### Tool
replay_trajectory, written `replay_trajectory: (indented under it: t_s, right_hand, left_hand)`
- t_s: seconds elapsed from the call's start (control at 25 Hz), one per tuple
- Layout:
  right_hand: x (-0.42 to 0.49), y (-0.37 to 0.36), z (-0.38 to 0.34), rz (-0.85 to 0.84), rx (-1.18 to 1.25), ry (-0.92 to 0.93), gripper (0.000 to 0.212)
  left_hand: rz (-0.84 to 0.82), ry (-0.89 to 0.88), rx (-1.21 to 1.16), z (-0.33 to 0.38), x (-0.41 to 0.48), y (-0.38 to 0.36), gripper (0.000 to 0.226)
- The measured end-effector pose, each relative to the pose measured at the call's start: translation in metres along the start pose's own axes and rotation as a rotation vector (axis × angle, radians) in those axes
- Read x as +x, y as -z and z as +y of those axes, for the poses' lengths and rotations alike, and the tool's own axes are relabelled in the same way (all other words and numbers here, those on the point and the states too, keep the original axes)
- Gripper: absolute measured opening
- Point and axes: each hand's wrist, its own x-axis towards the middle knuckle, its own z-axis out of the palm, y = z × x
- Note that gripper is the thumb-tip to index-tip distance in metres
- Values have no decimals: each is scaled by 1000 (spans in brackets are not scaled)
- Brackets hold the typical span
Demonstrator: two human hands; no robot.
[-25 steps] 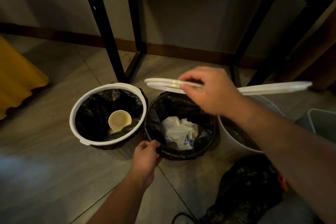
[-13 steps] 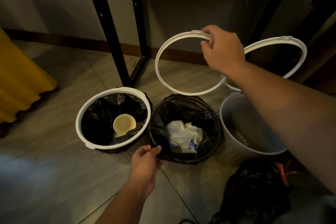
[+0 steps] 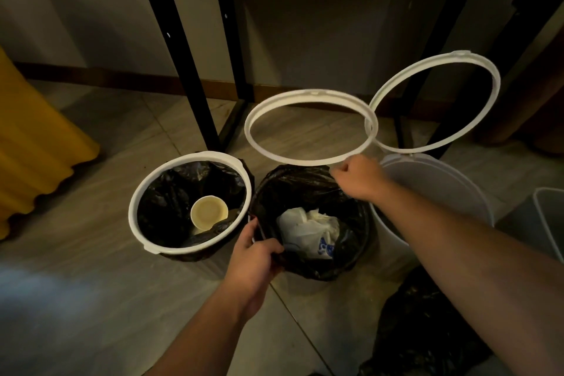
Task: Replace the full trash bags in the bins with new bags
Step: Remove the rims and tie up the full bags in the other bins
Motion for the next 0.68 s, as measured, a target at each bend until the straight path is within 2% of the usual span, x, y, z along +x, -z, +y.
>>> replay_trajectory:
  t_s: [0.12,0.24,0.36,0.52,0.68]
  right_hand:
    - [14,-14,3,-166,23,-23,42]
    - [25,-20,2,-143,99,-38,35]
    - [32,-15,0,-116,139,-42,35]
    - [37,-12,-6,-180,95,-50,37]
    - [41,-14,-6,-201,-5,-63,29]
  left_hand:
    - [8,-4,90,9,4,-3,71]
    - [-38,-60,143,15,-1,-8,73]
    - [-81,-110,328,19,-5,-10,73]
    - [-160,-143,398,18,-16,-6,49]
    - [-133,-143,396,14,-25,10,21]
